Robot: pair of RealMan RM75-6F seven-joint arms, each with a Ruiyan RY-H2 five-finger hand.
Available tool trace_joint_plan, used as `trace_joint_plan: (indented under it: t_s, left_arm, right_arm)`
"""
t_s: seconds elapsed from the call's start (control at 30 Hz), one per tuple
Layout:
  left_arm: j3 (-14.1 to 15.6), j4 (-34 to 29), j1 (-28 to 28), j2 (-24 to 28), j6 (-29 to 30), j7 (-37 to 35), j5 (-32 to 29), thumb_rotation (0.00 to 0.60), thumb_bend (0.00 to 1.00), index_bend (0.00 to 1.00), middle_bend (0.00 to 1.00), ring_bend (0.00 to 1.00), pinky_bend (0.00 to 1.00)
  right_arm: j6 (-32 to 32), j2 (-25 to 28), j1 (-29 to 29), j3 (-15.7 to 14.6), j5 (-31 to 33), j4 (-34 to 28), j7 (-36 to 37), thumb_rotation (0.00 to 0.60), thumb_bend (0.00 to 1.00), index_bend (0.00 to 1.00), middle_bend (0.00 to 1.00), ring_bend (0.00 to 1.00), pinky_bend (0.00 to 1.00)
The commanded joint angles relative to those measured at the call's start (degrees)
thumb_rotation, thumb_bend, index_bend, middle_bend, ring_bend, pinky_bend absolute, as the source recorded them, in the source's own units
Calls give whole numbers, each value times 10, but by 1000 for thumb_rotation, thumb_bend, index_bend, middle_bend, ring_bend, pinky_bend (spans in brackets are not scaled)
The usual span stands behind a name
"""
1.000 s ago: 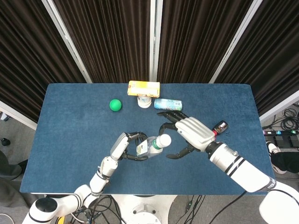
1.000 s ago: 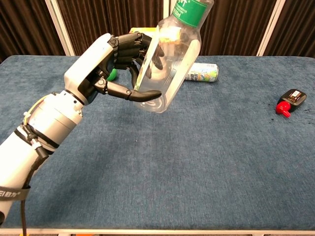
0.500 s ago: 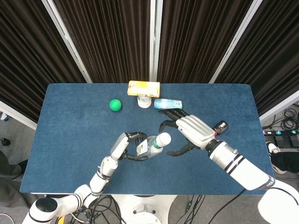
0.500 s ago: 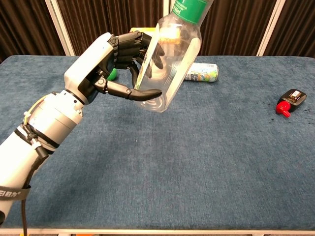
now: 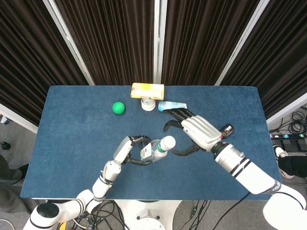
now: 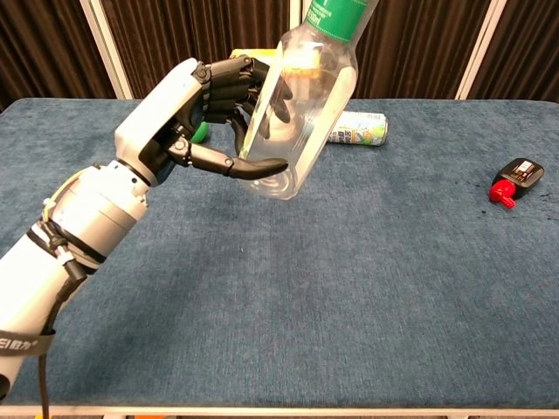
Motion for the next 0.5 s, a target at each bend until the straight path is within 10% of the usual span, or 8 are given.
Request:
trace_joint_plan:
  t_s: [0.03, 0.5]
  left_arm:
    - [0, 0, 0, 0, 0, 0, 0, 600, 381, 567, 573, 497, 579]
    - [0, 1, 2, 0, 0, -2, -2, 600, 382, 567, 573, 496, 579]
  right_arm:
    - [2, -3, 1, -1, 1, 1, -5, 591, 132, 335, 57, 0, 0]
    - [0, -5, 7, -2, 11, -2, -13, 600, 155, 415, 87, 0, 0]
